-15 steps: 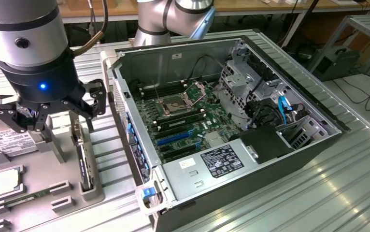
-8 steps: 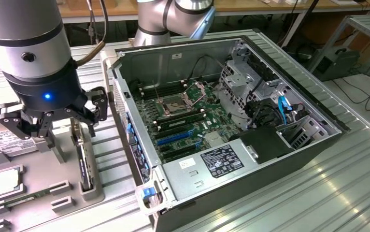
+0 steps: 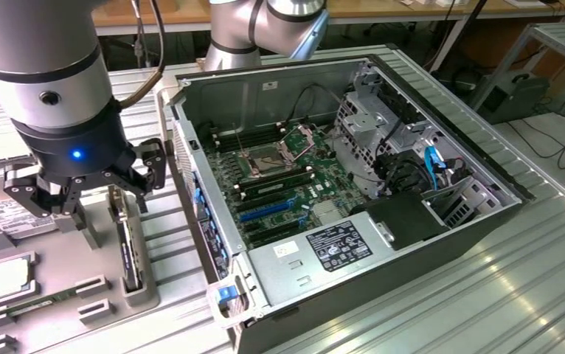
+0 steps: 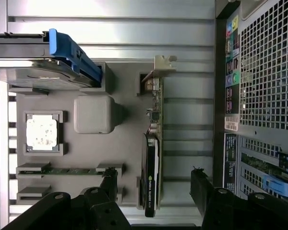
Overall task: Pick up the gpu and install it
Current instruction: 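Pick up the gpu and move the gpu toward the slot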
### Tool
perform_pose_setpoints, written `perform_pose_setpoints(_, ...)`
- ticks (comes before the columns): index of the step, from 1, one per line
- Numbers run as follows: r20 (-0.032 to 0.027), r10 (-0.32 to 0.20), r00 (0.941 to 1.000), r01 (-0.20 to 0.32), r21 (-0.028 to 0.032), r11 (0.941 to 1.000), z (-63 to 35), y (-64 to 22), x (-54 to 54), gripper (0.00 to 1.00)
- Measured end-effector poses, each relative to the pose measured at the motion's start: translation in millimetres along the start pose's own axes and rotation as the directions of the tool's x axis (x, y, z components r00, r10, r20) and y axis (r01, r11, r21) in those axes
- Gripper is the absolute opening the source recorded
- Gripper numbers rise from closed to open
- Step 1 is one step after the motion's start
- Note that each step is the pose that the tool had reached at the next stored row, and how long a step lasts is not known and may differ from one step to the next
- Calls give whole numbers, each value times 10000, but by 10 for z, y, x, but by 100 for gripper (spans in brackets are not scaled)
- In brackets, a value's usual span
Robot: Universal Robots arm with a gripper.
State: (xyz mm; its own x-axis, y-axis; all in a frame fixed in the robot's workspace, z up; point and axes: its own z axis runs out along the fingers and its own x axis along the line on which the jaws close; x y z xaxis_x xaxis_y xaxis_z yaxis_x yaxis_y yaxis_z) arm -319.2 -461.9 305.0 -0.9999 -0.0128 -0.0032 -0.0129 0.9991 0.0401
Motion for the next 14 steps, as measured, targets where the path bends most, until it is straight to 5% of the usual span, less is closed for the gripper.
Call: perform_pose_setpoints(14, 0, 0, 10000, 0, 0, 10000, 163, -33, 1, 72)
